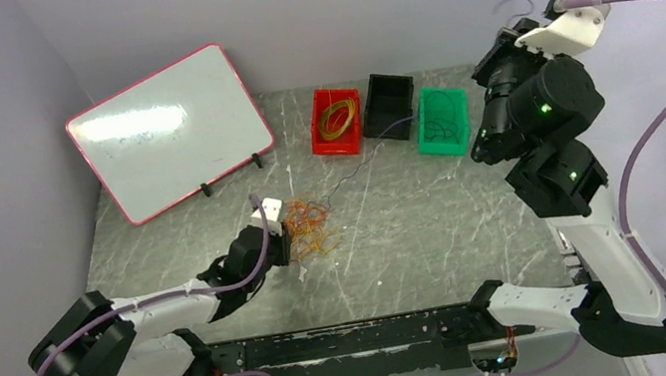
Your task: Untangle the cables
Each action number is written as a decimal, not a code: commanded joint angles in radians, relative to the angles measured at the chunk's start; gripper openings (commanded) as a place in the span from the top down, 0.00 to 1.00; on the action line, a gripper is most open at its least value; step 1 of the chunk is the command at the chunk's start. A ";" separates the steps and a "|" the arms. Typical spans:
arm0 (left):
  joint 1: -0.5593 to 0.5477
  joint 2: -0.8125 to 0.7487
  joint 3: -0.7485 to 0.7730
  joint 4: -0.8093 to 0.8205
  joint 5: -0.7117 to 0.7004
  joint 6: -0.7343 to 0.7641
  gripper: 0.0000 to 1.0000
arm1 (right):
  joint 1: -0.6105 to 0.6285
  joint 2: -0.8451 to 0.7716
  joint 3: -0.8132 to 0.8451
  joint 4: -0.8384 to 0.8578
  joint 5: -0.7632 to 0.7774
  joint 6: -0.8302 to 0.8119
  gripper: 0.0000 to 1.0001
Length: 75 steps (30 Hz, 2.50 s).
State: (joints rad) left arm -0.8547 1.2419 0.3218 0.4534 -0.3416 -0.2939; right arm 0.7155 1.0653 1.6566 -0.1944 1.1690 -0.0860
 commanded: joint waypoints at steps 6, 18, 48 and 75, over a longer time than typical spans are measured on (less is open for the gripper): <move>-0.004 -0.157 0.003 0.137 0.127 0.083 0.44 | -0.001 0.037 0.096 -0.213 -0.750 0.361 1.00; 0.038 -0.184 0.072 0.163 0.149 0.162 0.27 | -0.002 0.041 0.122 -0.190 -0.978 0.420 1.00; 0.152 -0.039 -0.014 0.354 0.458 0.130 0.37 | -0.002 0.002 0.132 -0.262 -0.870 0.432 1.00; 0.150 0.173 0.073 0.609 0.515 0.150 0.45 | -0.002 -0.011 0.096 -0.267 -0.880 0.455 1.00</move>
State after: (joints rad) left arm -0.7074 1.3869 0.3439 0.9424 0.1574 -0.1528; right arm 0.7151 1.0714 1.7649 -0.4541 0.2840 0.3618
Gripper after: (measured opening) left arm 0.570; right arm 0.016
